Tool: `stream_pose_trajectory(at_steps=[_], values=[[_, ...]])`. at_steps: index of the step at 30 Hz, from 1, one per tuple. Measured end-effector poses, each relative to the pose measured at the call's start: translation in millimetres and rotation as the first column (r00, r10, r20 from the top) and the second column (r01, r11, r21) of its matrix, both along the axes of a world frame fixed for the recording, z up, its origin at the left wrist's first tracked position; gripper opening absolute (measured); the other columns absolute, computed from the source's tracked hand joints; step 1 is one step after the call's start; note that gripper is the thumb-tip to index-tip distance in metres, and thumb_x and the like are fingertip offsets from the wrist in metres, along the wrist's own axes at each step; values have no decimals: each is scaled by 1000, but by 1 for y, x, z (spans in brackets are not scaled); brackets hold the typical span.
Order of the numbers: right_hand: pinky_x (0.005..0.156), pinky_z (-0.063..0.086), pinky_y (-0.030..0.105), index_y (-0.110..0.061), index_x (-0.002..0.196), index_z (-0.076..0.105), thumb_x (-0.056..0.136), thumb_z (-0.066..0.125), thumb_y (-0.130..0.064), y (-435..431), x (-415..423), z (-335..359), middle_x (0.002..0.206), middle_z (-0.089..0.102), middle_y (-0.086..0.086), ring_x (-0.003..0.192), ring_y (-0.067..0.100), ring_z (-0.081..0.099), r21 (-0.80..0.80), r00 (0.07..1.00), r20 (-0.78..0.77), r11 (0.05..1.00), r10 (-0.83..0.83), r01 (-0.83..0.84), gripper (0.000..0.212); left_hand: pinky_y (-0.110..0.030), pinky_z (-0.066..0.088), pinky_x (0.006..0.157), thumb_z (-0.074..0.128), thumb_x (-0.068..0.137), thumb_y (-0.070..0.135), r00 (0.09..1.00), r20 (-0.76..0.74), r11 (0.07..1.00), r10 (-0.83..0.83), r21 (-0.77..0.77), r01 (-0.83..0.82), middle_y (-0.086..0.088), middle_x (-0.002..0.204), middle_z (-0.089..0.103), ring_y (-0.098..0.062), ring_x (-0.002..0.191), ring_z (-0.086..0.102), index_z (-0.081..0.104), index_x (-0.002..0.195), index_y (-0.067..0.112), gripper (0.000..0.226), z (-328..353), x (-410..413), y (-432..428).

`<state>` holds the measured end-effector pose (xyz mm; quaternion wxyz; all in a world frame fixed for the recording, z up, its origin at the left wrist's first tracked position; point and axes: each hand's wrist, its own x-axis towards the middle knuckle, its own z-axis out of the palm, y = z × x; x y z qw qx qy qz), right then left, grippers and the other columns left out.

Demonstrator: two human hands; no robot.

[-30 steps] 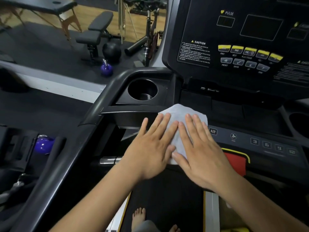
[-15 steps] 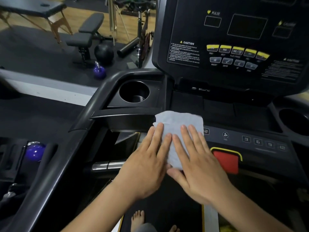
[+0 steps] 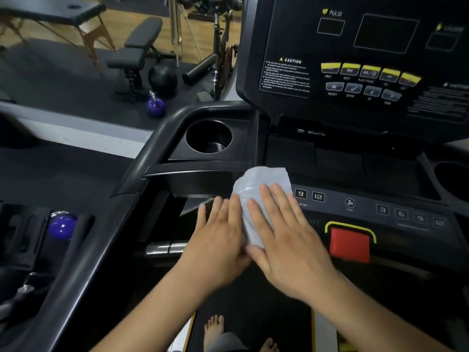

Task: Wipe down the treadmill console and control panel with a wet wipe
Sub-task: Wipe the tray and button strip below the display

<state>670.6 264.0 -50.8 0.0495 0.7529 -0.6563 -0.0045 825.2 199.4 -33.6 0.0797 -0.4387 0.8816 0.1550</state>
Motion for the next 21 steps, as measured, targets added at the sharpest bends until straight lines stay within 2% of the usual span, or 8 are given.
stream_pose_trajectory(at_steps=[3, 5, 7, 9, 11, 16, 18, 21], values=[[120, 6, 47, -12, 156, 13, 91, 26, -55, -9, -7, 9, 164, 2, 16, 151, 31, -2, 32, 1000, -15, 999, -4, 5, 80, -54, -6, 121, 44, 94, 50, 1000, -3, 990, 3, -141, -4, -19, 163, -15, -38, 149, -18, -28, 147, 4, 100, 7, -6, 3], [120, 4, 46, -11, 156, 7, 88, 29, -53, -5, -10, 12, 164, -4, 15, 151, 29, -8, 48, 999, -23, 999, -22, 23, 83, -58, 8, 121, 42, 89, 44, 984, -132, 932, -122, -356, 68, -28, 162, 1, -42, 151, -2, -7, 153, -3, 93, 6, -6, 12], [119, 5, 46, -8, 156, 8, 88, 33, -50, 5, -15, 11, 163, -3, 17, 151, 31, -6, 37, 998, -36, 998, -47, 48, 83, -56, 17, 120, 40, 82, 49, 929, -209, 877, -307, -441, 191, -26, 162, 12, -40, 151, 7, 12, 154, -3, 93, -6, -6, 14], [118, 9, 48, -5, 154, 11, 89, 34, -52, 19, -18, 6, 163, 3, 20, 151, 33, 2, 11, 997, -51, 998, -65, 66, 83, -56, 21, 119, 40, 88, 54, 900, -148, 840, -409, -447, 309, -22, 164, 7, -37, 152, 2, 10, 156, 0, 92, -21, -9, 10], [117, 12, 50, -4, 153, 8, 88, 32, -55, 30, -20, 1, 162, 4, 21, 151, 35, 4, 22, 995, -53, 996, -82, 83, 86, -58, 20, 119, 45, 94, 55, 920, -69, 839, -386, -441, 319, -21, 164, 1, -35, 152, -3, 5, 156, 1, 92, -31, -12, 7], [122, 10, 52, -4, 154, 1, 83, 56, -48, -6, -24, 13, 162, -4, 22, 150, 37, -4, 38, 993, -68, 994, -96, 99, 101, -55, -4, 121, 38, 97, 50, 951, 50, 852, -305, -431, 296, -24, 157, -28, -39, 145, -29, -25, 148, -3, 97, -11, -28, -10], [122, 8, 51, -4, 154, -2, 81, 58, -51, -11, -24, 17, 162, -10, 21, 150, 35, -9, 59, 994, -74, 995, -81, 85, 106, -54, -7, 121, 39, 95, 49, 959, 57, 872, -278, -404, 277, -26, 157, -29, -42, 143, -32, -25, 148, -5, 98, -5, -30, -14], [120, 11, 51, -2, 154, 10, 77, 68, -50, 13, -14, 13, 162, 0, 23, 150, 37, -1, 52, 998, -36, 997, -59, 61, 108, -61, -4, 118, 26, 97, 35, 926, 108, 815, -362, -446, 371, -33, 156, -20, -51, 142, -27, -18, 147, -12, 81, -16, -17, 3]])
